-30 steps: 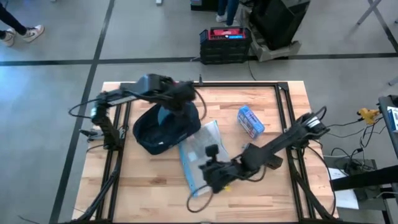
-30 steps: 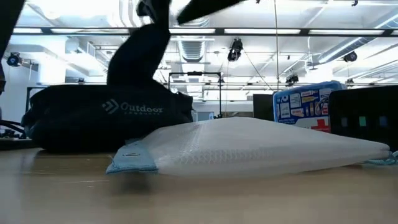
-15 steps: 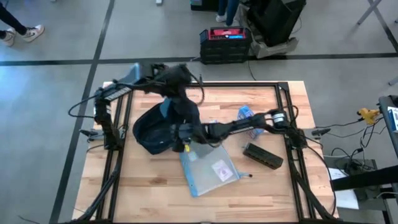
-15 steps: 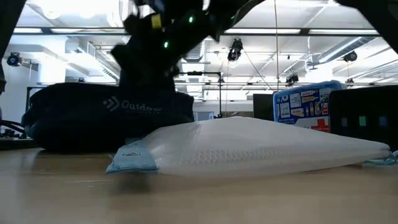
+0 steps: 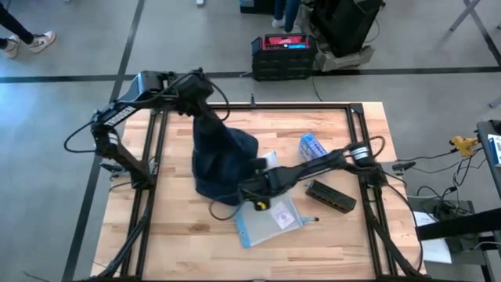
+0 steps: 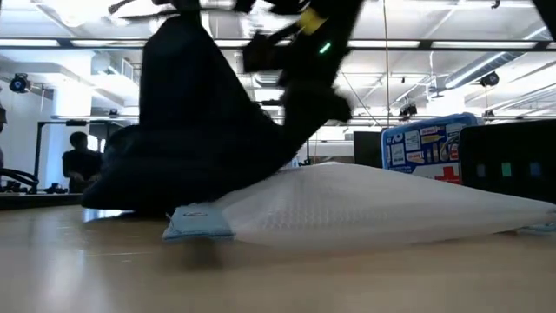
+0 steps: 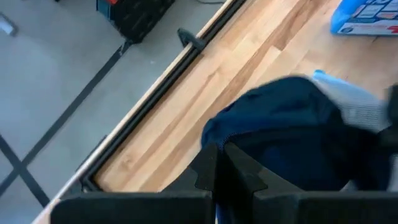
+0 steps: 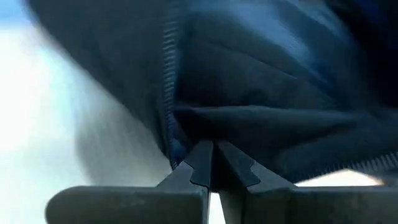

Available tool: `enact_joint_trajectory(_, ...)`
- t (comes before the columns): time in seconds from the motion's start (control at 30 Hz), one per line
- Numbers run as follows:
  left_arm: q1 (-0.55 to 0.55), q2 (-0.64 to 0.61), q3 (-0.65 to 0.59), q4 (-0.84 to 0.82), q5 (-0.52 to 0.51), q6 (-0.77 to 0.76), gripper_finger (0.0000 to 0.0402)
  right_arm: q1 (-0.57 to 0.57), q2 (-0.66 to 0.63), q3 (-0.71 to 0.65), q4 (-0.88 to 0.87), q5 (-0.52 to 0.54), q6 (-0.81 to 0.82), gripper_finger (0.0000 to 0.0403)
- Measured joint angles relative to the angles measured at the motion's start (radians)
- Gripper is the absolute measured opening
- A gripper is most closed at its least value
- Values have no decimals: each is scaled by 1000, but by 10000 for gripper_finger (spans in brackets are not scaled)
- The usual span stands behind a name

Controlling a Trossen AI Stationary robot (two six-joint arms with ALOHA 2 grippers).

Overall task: Unpack backpack
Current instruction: Put the transparent zip bag into the backpack

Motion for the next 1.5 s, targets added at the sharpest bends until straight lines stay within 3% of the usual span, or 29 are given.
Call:
enact_joint_trajectory(0.2, -3, -56, -147, -1, 58, -35, 0, 11, -257, -194, -33, 86, 69, 0)
enact_joint_trajectory(0.3, 1, -74, -167, -1, 64, -27, 0, 11, -368, -290, 32, 84, 78, 0)
enact_joint_trajectory(0.5, 57, -101, -130, -1, -115, -47, 0, 12, -473, -410, 150, -111, 161, 3)
enact_joint_trajectory(0.7, 87, -121, -113, -1, -171, -59, 0, 36, -430, -492, 248, -233, 224, 74)
enact_joint_trajectory(0.97, 87, -129, -113, -1, -171, -76, 0, 12, -311, -482, 295, -242, 237, 252)
enact_joint_trajectory(1.2, 87, -132, -113, -1, -170, -75, 0, -39, -226, -492, 374, -397, 335, 384)
enact_joint_trajectory(1.33, 87, -133, -118, 0, -170, -69, 0, -41, -156, -489, 431, -402, 375, 391)
enact_joint_trajectory(1.5, 87, -133, -130, 0, -170, -69, 0, -41, -83, -479, 441, -402, 392, 338)
